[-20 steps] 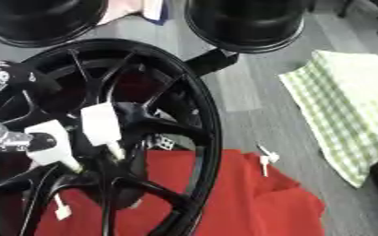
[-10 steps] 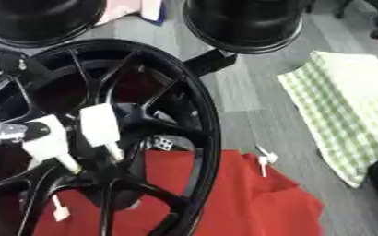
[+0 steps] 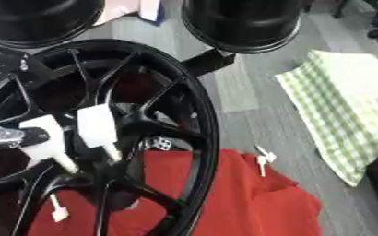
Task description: Pull the pin out of the wheel hub.
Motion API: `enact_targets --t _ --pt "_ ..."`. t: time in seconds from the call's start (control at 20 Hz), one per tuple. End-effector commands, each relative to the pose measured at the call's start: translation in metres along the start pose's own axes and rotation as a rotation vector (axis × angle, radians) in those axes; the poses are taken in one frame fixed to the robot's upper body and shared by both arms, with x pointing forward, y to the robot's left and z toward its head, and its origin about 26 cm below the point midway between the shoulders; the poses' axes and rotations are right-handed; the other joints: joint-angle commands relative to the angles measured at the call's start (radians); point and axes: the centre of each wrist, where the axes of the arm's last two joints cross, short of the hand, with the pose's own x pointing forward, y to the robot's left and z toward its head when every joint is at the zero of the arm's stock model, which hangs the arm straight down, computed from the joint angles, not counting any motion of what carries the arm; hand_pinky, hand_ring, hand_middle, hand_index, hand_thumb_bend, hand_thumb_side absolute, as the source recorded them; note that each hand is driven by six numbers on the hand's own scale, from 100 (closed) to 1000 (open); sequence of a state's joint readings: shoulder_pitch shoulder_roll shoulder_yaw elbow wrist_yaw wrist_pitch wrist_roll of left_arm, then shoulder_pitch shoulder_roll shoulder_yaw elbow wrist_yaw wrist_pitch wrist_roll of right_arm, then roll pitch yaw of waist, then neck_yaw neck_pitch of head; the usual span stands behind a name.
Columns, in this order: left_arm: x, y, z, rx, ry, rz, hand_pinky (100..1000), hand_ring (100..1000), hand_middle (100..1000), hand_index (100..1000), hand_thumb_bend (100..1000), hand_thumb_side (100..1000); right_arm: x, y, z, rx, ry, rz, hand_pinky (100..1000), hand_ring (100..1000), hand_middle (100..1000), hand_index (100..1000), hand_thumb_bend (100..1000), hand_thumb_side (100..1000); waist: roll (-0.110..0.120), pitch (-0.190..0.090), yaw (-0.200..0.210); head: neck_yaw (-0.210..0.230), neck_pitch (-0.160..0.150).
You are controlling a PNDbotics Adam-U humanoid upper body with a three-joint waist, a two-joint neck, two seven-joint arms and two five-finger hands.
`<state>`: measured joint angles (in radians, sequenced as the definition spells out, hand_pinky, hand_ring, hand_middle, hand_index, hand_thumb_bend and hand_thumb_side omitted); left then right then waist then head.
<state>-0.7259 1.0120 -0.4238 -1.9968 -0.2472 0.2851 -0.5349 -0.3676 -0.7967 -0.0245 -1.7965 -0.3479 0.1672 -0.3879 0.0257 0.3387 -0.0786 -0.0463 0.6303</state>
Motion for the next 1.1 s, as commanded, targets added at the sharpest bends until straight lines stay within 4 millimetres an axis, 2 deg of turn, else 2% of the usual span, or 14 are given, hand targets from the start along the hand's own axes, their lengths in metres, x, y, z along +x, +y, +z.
enact_targets --t 0.05,0.45,0.6,0.85,1.1 --pt "0.0 0.004 0.002 -0.012 0.005 -0.039 885 844 814 896 510 608 0.006 -0.007 -0.003 -0.01 -0.023 0.012 809 677 625 678 100 594 -0.001 -0.024 0.001 -0.002 -0.007" --pt "-0.001 -0.011 -0.001 -0.1 0.05 -0.052 854 818 774 864 504 608 0.006 -0.006 -0.004 -0.011 -0.024 0.009 810 678 626 678 100 594 -0.001 -0.024 -0.002 0.0 -0.009" --pt "0.001 -0.009 -0.002 -0.077 0.044 -0.043 831 790 737 838 481 620 0.005 -0.006 -0.003 -0.011 -0.021 0.008 810 678 626 678 100 597 -0.001 -0.024 -0.002 0.0 -0.009" --pt "0.004 -0.004 -0.003 0.005 0.023 -0.048 811 767 710 821 479 591 0.005 -0.006 -0.003 -0.012 -0.019 0.008 810 678 626 678 100 599 0.001 -0.023 -0.001 -0.002 -0.01" --pt "0.005 -0.007 -0.005 -0.017 0.018 -0.038 779 713 619 763 468 569 0.006 -0.006 -0.003 -0.012 -0.023 0.006 810 679 626 679 100 599 0.002 -0.021 -0.004 -0.002 -0.012"
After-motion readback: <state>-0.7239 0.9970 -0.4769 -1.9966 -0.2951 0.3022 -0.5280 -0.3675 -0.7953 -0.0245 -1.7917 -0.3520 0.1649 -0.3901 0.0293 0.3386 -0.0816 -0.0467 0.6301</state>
